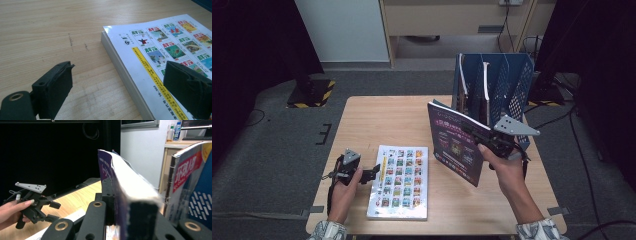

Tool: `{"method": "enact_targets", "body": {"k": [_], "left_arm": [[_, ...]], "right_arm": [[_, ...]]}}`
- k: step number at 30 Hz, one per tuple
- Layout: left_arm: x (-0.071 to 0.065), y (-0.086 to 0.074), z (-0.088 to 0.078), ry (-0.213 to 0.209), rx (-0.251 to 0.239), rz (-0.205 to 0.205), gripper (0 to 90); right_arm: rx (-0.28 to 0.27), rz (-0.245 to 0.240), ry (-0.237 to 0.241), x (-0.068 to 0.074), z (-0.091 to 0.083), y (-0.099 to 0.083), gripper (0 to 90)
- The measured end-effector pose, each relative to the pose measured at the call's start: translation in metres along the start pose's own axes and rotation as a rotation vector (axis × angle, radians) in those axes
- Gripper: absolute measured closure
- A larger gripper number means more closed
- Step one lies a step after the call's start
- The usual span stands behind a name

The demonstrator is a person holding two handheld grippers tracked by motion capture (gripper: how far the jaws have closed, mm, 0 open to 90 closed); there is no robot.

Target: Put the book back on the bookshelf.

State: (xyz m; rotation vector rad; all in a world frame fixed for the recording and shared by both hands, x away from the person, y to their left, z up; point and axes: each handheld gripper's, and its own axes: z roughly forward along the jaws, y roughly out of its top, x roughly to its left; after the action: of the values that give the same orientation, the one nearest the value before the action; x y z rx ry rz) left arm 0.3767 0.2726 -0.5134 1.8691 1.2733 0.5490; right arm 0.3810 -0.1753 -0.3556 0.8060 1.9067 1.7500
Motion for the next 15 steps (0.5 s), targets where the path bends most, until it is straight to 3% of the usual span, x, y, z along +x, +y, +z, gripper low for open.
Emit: {"method": "enact_targets", "body": {"k": [15], "left_arm": [[0.001,-0.001,0.0,0.006,0.006,0.006,8.0]], "right_arm": [[0.001,0.001,-0.027,-0.01,-0.019,-0.004,84.0]]}}
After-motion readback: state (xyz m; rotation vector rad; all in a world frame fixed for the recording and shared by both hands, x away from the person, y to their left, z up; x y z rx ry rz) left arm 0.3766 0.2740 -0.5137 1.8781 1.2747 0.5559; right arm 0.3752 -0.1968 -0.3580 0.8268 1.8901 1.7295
